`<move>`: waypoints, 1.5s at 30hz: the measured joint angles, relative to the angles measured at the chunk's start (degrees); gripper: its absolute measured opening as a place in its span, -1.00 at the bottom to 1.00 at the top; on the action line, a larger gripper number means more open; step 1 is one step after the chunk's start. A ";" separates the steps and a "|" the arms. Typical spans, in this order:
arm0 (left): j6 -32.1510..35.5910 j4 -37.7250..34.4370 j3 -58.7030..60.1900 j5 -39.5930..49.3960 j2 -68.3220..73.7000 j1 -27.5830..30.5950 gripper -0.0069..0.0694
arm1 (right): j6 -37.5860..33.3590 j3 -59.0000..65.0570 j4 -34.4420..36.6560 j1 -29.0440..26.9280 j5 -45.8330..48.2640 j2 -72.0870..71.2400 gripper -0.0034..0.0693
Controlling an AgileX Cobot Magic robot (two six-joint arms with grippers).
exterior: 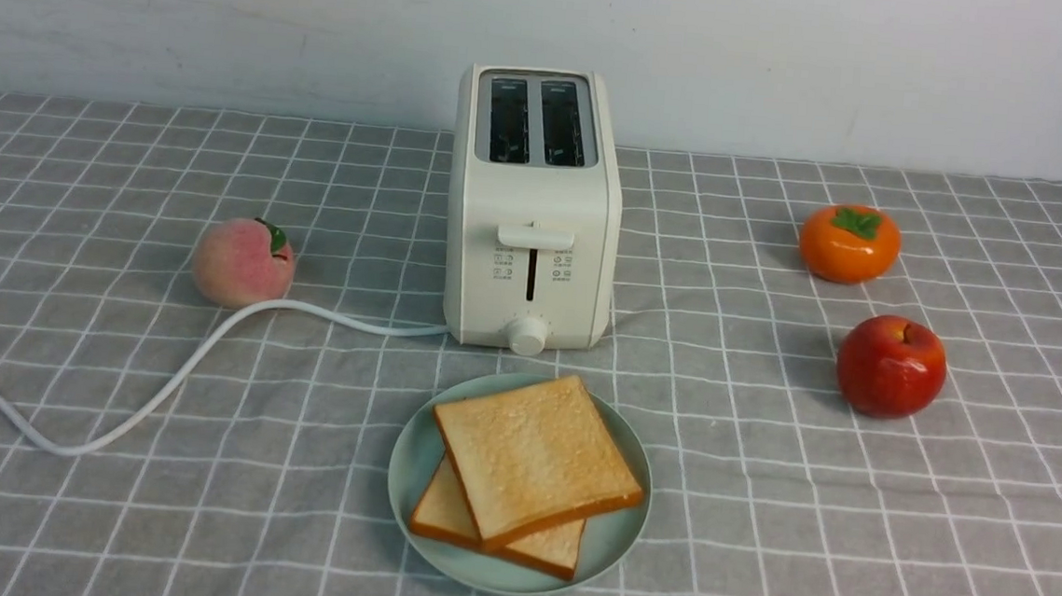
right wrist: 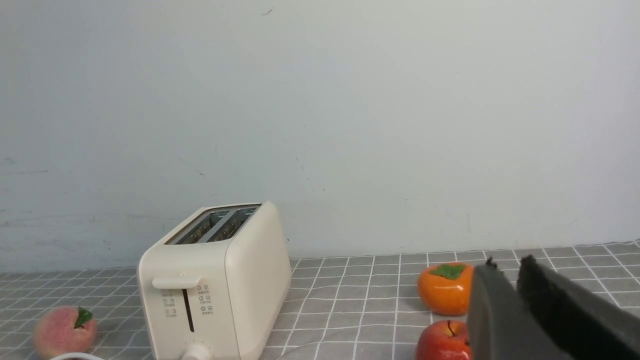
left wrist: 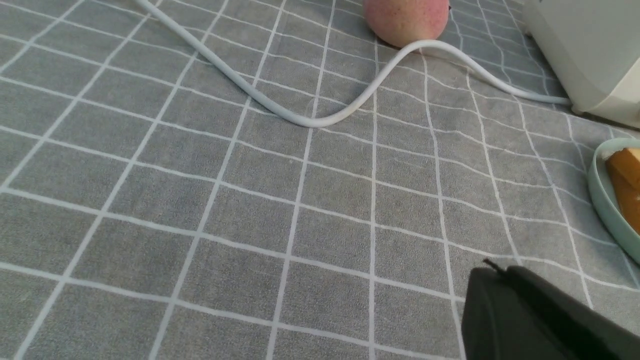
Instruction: Take toasted bread from bread machine on grey coffee table place on plate.
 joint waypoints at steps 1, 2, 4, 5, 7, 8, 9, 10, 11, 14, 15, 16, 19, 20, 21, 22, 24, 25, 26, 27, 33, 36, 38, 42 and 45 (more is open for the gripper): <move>0.00 0.00 0.00 0.00 0.00 0.00 -0.85 | 0.00 0.00 0.00 0.00 0.00 0.00 -0.70; 0.00 0.00 0.00 0.05 0.00 0.00 -0.85 | 0.00 0.00 0.00 0.00 0.00 0.00 -0.69; 0.00 0.00 0.00 0.01 0.00 0.00 -0.85 | 0.00 0.00 0.00 0.00 0.00 0.00 -0.67; 0.00 0.00 0.00 0.01 0.00 0.00 -0.85 | 0.00 0.00 0.00 0.00 0.00 0.00 -0.67; 0.00 0.00 0.00 0.01 0.00 0.00 -0.84 | 0.00 0.00 0.00 0.00 0.00 0.00 -0.66; 0.00 0.00 0.00 0.01 0.00 0.00 -0.84 | 0.00 0.00 0.00 0.00 0.00 0.00 -0.66; 0.00 0.00 0.00 0.01 0.00 0.00 -0.84 | 0.00 0.00 0.00 0.00 0.00 0.00 -0.66; 0.00 0.00 0.00 0.01 0.00 0.00 -0.83 | 0.00 0.00 0.00 0.00 0.00 0.00 -0.66; 0.00 0.00 0.00 0.01 0.00 0.00 -0.83 | 0.00 0.00 0.00 0.00 0.00 0.00 -0.66; 0.00 0.00 0.00 0.01 0.00 0.00 -0.82 | 0.00 0.00 0.00 0.00 0.00 0.00 -0.66; 0.00 0.00 0.00 0.01 0.00 0.00 -0.82 | 0.00 0.00 0.00 0.00 0.00 0.00 -0.66; 0.00 0.00 0.00 0.01 0.00 0.00 -0.82 | 0.00 0.00 0.00 0.00 0.40 0.00 -0.66; 0.00 0.00 0.00 0.01 0.00 0.00 -0.81 | 0.00 0.53 -0.30 -0.24 2.50 0.00 -0.64; 0.00 0.00 0.00 0.01 0.00 0.00 -0.81 | 0.00 2.26 -0.74 -0.86 3.47 0.00 -0.64; 0.00 0.00 0.00 0.01 0.00 0.00 -0.81 | 0.00 2.90 -0.86 -0.95 3.57 0.00 -0.64; 0.00 0.00 0.00 0.01 0.00 0.00 -0.81 | 0.00 5.60 -1.23 -1.68 4.36 0.00 -0.63; 0.00 0.00 0.00 0.06 0.00 0.00 -0.81 | 0.00 10.74 -1.89 -2.60 4.92 0.00 -0.62; 0.00 0.00 0.00 0.06 0.00 0.00 -0.81 | 0.00 12.59 -2.13 -2.95 5.84 0.00 -0.61; 0.00 0.00 0.00 0.06 0.00 0.00 -0.81 | 0.00 14.17 -2.38 -3.39 9.79 0.00 -0.61; 0.00 0.00 0.00 0.11 0.00 0.00 -0.80 | 0.00 14.59 -2.44 -3.61 12.69 0.00 -0.61; 0.00 0.16 0.00 0.21 0.00 0.05 -0.78 | 0.07 14.54 -3.37 -4.22 13.12 0.00 -0.59; 0.00 0.16 0.00 0.21 0.00 0.05 -0.78 | 0.07 14.49 -3.54 -4.63 13.32 0.00 -0.58; 0.00 0.16 0.00 0.21 0.00 0.05 -0.78 | 0.07 14.49 -3.61 -4.63 13.32 0.00 -0.58; 0.00 0.16 0.00 0.21 0.00 0.05 -0.78 | 0.07 14.49 -3.61 -4.63 13.32 0.00 -0.57; 0.00 0.16 0.00 0.21 0.00 0.05 -0.78 | 0.07 14.49 -3.61 -4.63 13.32 0.00 -0.56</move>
